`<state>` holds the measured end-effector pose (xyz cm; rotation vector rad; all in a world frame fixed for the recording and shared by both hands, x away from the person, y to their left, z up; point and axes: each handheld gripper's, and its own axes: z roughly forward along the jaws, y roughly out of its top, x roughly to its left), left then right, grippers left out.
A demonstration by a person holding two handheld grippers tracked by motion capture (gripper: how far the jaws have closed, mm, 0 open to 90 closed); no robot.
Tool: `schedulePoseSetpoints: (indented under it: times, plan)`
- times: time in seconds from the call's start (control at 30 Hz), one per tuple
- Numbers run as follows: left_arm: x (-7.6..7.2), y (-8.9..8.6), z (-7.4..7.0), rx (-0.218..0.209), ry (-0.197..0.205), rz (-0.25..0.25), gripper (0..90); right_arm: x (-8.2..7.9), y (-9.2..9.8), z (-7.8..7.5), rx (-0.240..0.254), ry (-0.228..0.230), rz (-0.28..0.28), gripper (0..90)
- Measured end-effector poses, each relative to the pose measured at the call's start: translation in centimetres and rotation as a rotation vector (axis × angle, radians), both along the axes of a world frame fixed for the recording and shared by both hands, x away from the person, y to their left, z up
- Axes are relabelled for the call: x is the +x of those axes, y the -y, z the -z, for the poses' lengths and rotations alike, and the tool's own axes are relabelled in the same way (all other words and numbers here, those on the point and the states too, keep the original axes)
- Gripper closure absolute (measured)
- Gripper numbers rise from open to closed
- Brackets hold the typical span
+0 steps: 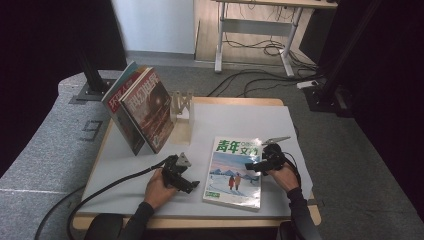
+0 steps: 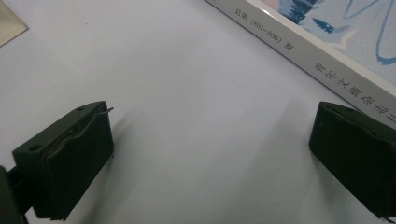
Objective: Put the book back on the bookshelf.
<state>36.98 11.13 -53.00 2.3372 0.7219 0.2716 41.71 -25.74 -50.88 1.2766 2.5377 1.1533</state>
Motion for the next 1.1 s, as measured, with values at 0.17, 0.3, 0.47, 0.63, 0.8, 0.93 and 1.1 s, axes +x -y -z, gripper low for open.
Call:
schedulePoseSetpoints:
  times: [0.17,0.3,0.47,0.63,0.8,0.93,1.1]
  plan:
    - [0.0,0.0,0.0,0.000,0.000,0.000,0.0,0.2,-0.2,0.0,0.016,0.003,0.002,13.0]
    - [0.0,0.0,0.0,0.000,0.000,0.000,0.0,0.7,-0.7,-0.1,0.022,0.005,-0.003,13.1]
    - [0.0,0.0,0.0,0.000,0.000,-0.001,0.0,1.1,-1.0,-0.5,0.037,0.031,0.029,33.1]
    - [0.0,0.0,0.0,0.000,0.000,-0.001,0.0,0.6,0.4,-0.7,0.078,0.011,0.045,57.1]
    - [0.0,0.0,0.0,0.000,0.000,-0.001,0.0,0.6,0.5,-0.6,0.073,0.012,0.052,67.3]
    - [0.0,0.0,0.0,0.001,0.001,-0.001,0.0,0.6,0.0,-1.3,0.074,0.051,0.046,74.4]
    - [0.0,0.0,0.0,0.003,-0.001,-0.005,0.0,-0.2,-0.5,-2.2,0.076,0.099,0.055,80.7]
